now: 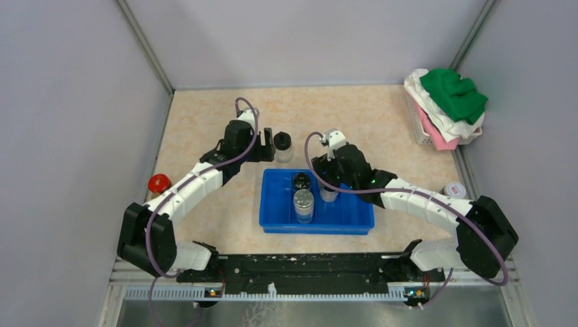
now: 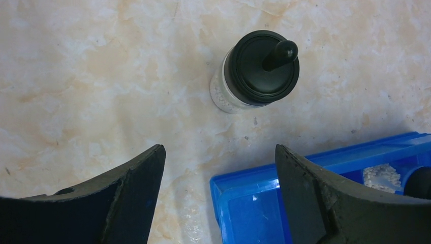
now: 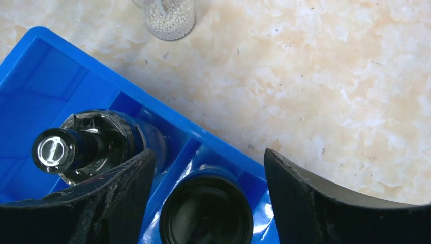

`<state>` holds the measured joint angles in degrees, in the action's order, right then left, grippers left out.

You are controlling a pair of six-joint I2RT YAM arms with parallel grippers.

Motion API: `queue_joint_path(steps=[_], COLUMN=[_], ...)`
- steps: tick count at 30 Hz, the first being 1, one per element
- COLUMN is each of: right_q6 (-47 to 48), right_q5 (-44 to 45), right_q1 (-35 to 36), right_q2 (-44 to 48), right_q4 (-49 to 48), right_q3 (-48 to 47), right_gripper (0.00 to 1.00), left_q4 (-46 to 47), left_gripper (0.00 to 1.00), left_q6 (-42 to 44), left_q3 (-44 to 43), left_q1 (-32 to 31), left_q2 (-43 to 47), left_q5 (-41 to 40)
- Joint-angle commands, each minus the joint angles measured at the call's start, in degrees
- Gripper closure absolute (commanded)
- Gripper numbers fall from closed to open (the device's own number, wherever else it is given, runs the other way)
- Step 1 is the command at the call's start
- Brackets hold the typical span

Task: Organize the condiment bottles
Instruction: Place the bottle in the storage box.

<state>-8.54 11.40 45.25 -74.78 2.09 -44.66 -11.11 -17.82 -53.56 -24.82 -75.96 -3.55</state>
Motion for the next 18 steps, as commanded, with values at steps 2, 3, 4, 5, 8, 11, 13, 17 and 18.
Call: queue_joint_path(steps=[2, 3, 4, 5, 8, 11, 13, 17, 18], right_q6=[0.62, 0.62, 0.58, 0.5, -0.02, -0.14, -0.24, -0.16, -0.14], right_q5=[0.77, 0.97, 1.32, 1.73, 2.84, 3.21, 3.52, 3.35, 3.23], right_q1=[0.46, 0.46, 0.49, 0.48, 0.49, 0.46, 0.45, 0.12, 0.03], right_q2=[1.56, 1.84, 2.33, 2.95, 5.64, 8.49, 10.23, 12.34, 12.79], right_q4=[-3.79, -3.53, -3.09, -2.59, -0.21, 1.41, 2.66, 4.99, 5.39], right_q3=[-0.78, -0.77, -0.9, -0.94, -0.99, -0.78, -0.76, -1.42, -1.51], right_gripper=[0.18, 0.18, 0.18, 0.18, 0.17, 0.15, 0.14, 0.13, 0.13], left_q4=[6.44, 7.11, 7.76, 8.26, 9.33, 10.55, 10.67, 14.33, 14.93], left_gripper=[0.14, 0.14, 0.14, 0.14, 0.14, 0.14, 0.14, 0.13, 0.13], left_q6=[1.27, 1.42, 1.66, 1.84, 2.62, 3.41, 3.93, 5.91, 6.48], left_q3=[-0.62, -0.74, -0.94, -1.2, -2.37, -3.47, -4.18, -6.03, -6.49], left_q1=[-0.32, -0.39, -0.51, -0.57, -1.05, -1.47, -2.0, -3.88, -4.38], left_q2=[-2.66, -3.29, -3.94, -4.72, -7.35, -9.71, -11.31, -14.44, -15.42], left_q5=[2.96, 3.18, 3.2, 3.28, 4.09, 5.18, 5.6, 5.22, 4.8])
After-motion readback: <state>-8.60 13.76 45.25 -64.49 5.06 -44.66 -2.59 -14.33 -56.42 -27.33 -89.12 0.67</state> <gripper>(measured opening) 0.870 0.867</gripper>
